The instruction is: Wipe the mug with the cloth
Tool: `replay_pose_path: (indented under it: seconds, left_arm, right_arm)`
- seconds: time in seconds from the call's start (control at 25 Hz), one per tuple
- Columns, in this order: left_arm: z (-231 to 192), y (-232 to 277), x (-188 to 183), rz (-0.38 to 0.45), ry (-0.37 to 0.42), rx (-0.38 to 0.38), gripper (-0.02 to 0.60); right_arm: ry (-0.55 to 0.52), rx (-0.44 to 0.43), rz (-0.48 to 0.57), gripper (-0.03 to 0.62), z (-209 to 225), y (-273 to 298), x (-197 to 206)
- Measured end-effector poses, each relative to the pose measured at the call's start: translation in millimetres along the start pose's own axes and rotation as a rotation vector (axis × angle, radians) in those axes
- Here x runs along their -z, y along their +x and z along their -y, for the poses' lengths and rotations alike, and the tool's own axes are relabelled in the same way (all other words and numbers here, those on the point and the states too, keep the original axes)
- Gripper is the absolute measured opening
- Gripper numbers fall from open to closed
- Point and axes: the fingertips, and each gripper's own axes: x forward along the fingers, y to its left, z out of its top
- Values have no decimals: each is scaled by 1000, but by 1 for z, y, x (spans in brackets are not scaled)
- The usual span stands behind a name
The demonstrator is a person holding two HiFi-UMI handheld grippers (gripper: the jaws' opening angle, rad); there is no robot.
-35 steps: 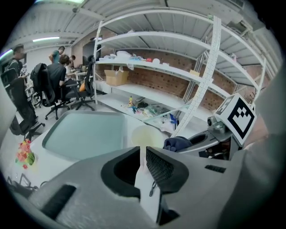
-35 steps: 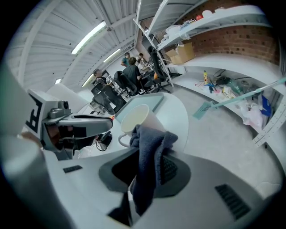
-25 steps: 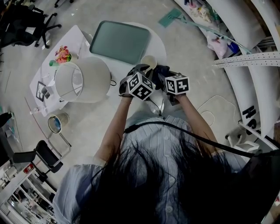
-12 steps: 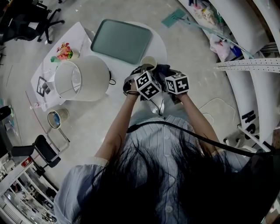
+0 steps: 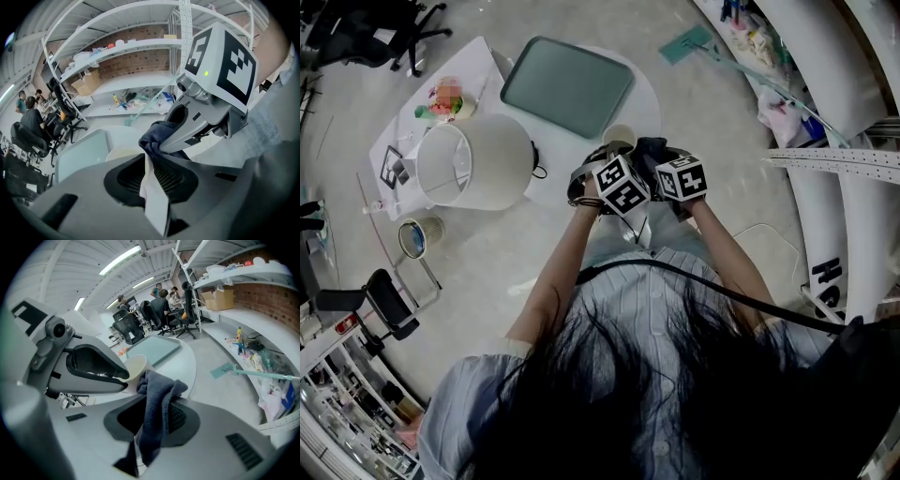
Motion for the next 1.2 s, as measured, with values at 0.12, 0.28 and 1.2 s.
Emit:
replay_pose_path:
  seconds: [0.12,0.28,1.2]
  left_arm:
    - [-6,3,-2,-14,-12,-34,43]
    - [-7,8,-4,-31,-74,-37,43]
    - [-12,15,21,-243,103,-55,41]
  right_arm:
    - [-28,-16,-11,86,5,1,-3]
    - [-67,-47,-28,86,7,2,-7]
    - [-299,-224,-139,86,7,10,-10]
